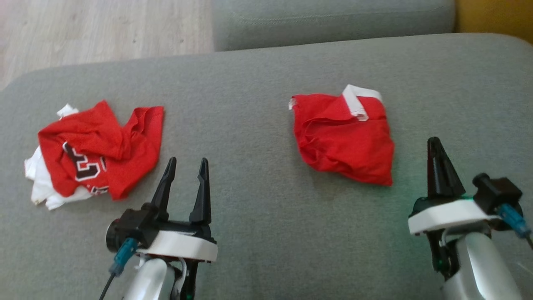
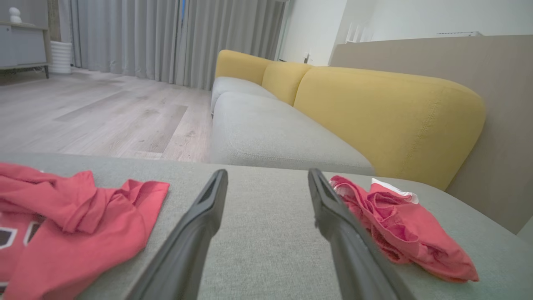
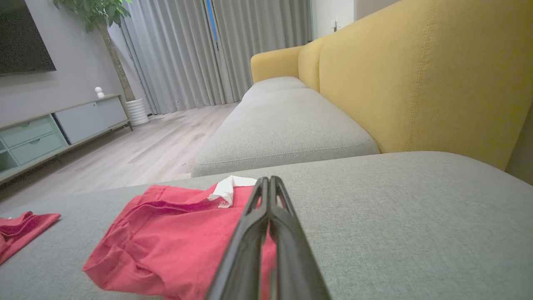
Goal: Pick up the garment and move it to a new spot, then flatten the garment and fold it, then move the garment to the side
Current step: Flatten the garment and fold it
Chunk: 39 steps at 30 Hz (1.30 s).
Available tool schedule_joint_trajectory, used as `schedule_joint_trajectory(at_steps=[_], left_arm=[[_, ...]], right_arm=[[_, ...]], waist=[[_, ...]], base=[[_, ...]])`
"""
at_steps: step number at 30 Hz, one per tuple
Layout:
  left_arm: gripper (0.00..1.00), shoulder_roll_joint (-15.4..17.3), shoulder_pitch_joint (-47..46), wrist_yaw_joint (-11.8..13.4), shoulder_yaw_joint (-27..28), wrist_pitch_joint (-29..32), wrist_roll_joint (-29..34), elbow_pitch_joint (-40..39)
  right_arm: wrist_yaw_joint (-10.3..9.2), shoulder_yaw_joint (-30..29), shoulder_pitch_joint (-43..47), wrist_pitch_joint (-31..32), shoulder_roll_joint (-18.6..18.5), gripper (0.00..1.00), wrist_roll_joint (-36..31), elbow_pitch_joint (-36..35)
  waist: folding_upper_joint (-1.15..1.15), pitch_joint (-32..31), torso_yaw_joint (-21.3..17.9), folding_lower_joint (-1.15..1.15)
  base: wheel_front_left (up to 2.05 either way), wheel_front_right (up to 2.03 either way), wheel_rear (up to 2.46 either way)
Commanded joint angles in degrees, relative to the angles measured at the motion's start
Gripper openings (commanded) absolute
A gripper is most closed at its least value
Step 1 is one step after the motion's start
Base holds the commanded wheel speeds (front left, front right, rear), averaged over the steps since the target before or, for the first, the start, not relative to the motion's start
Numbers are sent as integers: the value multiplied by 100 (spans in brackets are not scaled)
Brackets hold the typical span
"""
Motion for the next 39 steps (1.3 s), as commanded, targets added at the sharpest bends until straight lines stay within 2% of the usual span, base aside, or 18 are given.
schedule_joint_trajectory(at_steps=[1,13,17,23,31,39], left_arm=[[100,25,-308,-11,130,-30,53,-203],[100,25,-681,-27,-162,-30,-21,-220],[100,25,-809,14,-162,-30,-81,-219],[100,25,-897,36,-74,-30,-114,-210],[100,25,-934,34,-158,-30,-152,-198],[100,25,-973,56,-325,-30,-263,-159]], right_arm=[[-5,86,-389,-49,-10,0,-56,-101],[-5,-260,-1734,473,-247,0,-241,1600],[-5,-87,-2068,475,-367,0,-467,2250],[-5,159,-2356,358,-294,0,-421,2926],[-5,735,-2895,34,-159,0,-196,3310],[-5,1131,-3464,-31,-100,0,-202,3588]], waist=[[0,110,113,0],[0,734,727,0],[0,863,844,0],[0,906,914,0],[0,913,1002,0],[0,976,1178,0]], base=[[0,0,0],[0,0,0],[0,0,0],[0,0,0],[0,0,0],[0,0,0]])
